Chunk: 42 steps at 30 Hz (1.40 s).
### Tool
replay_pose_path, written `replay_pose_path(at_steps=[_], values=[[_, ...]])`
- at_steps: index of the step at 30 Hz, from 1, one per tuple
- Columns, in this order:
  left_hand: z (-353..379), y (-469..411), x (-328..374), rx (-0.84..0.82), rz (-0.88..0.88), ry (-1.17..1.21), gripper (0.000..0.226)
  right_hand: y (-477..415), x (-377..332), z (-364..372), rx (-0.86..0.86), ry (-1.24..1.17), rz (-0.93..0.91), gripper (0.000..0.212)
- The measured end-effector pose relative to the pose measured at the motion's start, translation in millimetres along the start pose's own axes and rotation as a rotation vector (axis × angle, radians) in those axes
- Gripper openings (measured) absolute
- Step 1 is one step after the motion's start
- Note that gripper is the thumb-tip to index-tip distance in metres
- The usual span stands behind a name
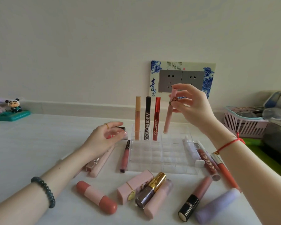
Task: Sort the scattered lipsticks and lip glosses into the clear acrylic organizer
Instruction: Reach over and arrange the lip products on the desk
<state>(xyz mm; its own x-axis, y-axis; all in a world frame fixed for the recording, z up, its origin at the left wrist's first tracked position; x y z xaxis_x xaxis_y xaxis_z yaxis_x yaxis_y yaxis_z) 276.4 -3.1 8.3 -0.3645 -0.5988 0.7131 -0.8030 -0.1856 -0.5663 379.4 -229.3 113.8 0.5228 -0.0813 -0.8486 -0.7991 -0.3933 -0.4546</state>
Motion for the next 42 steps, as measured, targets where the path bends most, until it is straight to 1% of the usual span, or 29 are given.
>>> replay_pose_path(at_steps=[3, 8, 20, 28, 35, 42], values=[[14.9, 0.0, -0.2, -0.125, -0.006, -0.058, 0.033, -1.0, 6.4, 5.1, -0.022, 0.025, 0.012, 0.041], [22.6, 3.0, -2.0, -0.191, -0.009, -0.089, 0.025, -2.5, 14.8, 8.4, -0.042, 0.049, 0.035, 0.041], [22.7, 3.2, -1.6, -0.211, -0.001, -0.132, 0.036, -1.9, 21.5, 12.7, -0.076, 0.078, 0.058, 0.043], [23.1, 3.6, -1.8, -0.215, -0.014, -0.126, 0.029, -2.8, 23.3, 12.9, -0.095, 0.083, 0.078, 0.043], [23.6, 4.0, -0.9, -0.222, -0.016, -0.134, 0.036, -3.1, 25.3, 13.9, -0.11, 0.105, 0.097, 0.045], [23.5, 5.0, -2.1, -0.236, -0.025, -0.133, 0.043, -3.7, 24.8, 9.9, -0.087, 0.141, 0.103, 0.049]])
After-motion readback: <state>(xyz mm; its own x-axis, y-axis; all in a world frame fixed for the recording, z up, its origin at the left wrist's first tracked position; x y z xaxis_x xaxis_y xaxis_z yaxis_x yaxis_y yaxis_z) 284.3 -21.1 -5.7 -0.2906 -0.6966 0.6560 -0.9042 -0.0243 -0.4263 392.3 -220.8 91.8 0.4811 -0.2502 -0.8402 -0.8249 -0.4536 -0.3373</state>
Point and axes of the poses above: each hand's wrist, its own y-axis away from the middle knuckle, its own z-axis out of the palm, x = y × z, the point moved 7 cm from there along -y, towards the middle knuckle, and after that the axes turned 15 degrees about z, right-handed, at the moved point
